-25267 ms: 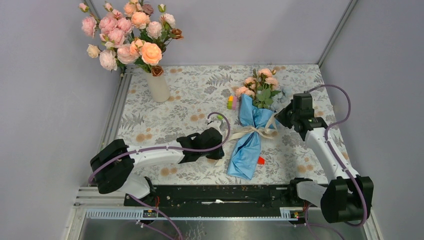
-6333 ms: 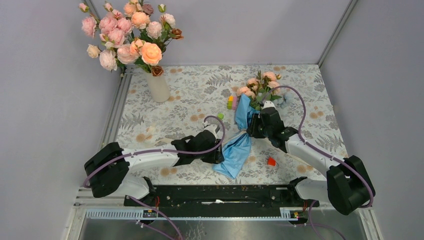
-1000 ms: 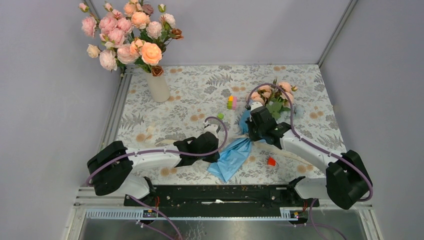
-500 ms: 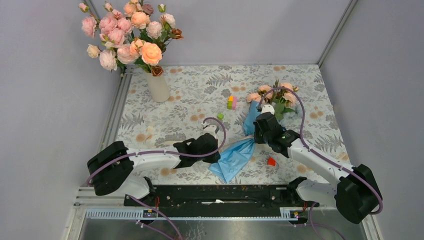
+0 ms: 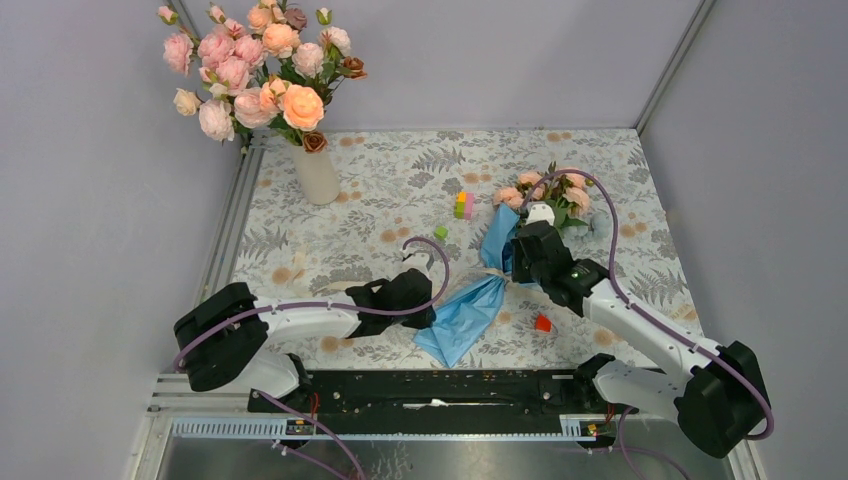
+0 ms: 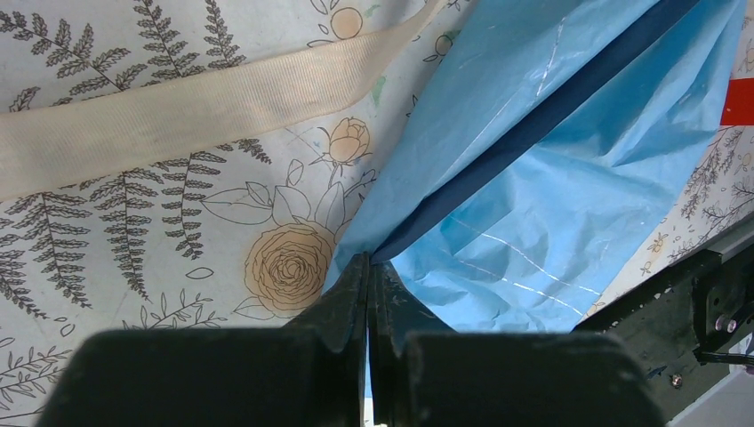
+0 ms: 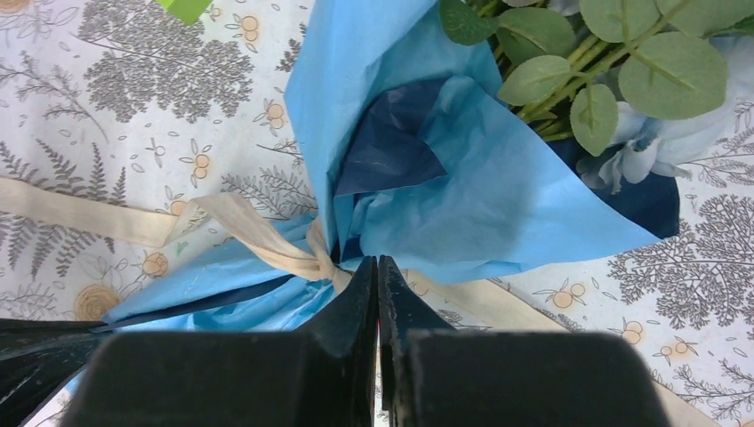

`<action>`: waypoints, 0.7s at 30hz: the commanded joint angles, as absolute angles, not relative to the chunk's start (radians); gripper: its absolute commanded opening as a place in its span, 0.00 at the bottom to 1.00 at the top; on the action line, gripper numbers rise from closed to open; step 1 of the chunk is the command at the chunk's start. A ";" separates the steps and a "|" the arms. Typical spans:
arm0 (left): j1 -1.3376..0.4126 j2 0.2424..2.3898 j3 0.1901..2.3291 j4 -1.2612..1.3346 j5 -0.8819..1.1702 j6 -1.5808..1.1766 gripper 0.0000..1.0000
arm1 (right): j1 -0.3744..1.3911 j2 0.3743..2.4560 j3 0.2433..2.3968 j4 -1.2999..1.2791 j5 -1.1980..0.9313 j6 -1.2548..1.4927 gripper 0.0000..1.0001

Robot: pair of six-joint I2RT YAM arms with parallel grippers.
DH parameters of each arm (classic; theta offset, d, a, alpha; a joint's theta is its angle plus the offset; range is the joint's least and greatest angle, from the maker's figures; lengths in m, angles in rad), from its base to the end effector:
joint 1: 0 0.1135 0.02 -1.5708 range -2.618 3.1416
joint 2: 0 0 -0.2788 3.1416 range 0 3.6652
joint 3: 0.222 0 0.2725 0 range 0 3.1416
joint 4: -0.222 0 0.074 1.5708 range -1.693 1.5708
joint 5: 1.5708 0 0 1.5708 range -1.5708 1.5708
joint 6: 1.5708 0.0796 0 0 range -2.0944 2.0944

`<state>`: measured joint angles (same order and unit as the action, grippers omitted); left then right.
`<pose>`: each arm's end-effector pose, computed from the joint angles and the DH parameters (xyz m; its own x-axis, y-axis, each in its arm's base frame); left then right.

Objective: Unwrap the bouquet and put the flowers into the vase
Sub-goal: Untie the ribbon from the wrapping paper.

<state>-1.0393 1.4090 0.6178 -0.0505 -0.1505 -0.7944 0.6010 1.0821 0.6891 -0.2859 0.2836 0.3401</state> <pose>0.1656 -0.2580 0.1279 -0.8368 0.0316 -0.5466 0.2921 0.8701 -0.3969 0.2392 0.1370 0.2188 -0.6094 -0.0295 -0.7923 -0.1697 0.9810 0.0940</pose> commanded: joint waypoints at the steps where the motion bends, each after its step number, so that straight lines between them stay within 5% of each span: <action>1: -1.039 1.378 0.617 -0.057 -0.170 -0.799 0.00 | 0.599 1.077 0.740 -0.300 0.174 0.314 0.03; 6: -1.039 1.378 0.629 -0.062 -0.172 -0.793 0.00 | 0.599 1.098 0.725 -0.255 0.051 0.323 0.15; 21: -1.039 1.382 0.626 -0.063 -0.166 -0.801 0.00 | 0.599 1.140 0.763 -0.240 0.140 0.344 0.15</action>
